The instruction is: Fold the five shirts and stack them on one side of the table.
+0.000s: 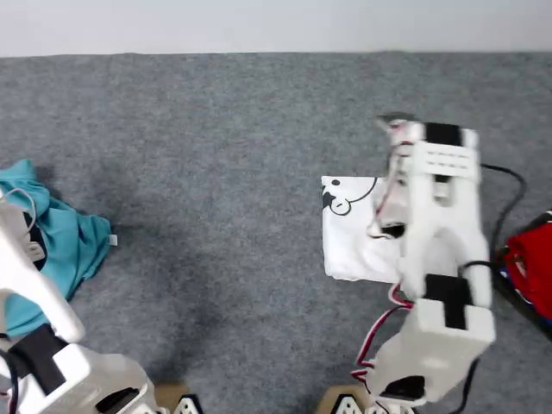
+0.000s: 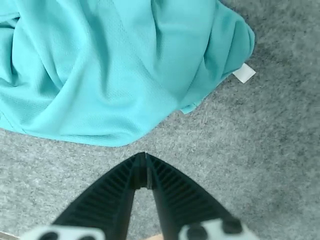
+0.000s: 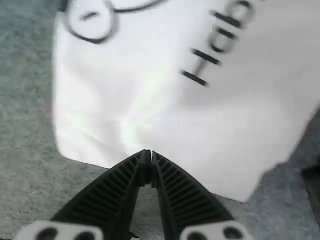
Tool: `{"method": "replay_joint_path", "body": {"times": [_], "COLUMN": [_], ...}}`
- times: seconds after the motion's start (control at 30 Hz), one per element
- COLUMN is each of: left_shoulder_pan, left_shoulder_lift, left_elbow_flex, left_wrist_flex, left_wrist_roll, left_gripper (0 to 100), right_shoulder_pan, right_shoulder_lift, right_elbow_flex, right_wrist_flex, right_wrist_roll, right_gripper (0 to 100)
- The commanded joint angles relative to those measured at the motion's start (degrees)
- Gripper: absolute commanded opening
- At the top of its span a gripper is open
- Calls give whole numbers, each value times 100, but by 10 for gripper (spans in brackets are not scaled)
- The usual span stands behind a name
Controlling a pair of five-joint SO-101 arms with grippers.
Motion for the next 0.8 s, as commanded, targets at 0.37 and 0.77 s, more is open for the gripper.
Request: {"method": "replay_joint_path", "body": {"times": [0.37,0.77], "left_shoulder_pan": [26,18], "left_shoulder_lift": [-237,-281], "left_elbow_flex": [-242,-242], "left_wrist_flex": [141,132], "left_wrist_roll": [-9,-484], "left_gripper": [4,4], "right_shoulder_pan": [1367,1209], "right_shoulder_lift": [-40,1903], "right_elbow_flex": [-281,-325], "right_wrist_flex": [-541,-1657], "right_wrist_roll": [-624,-633], "right_gripper": [262,240]}}
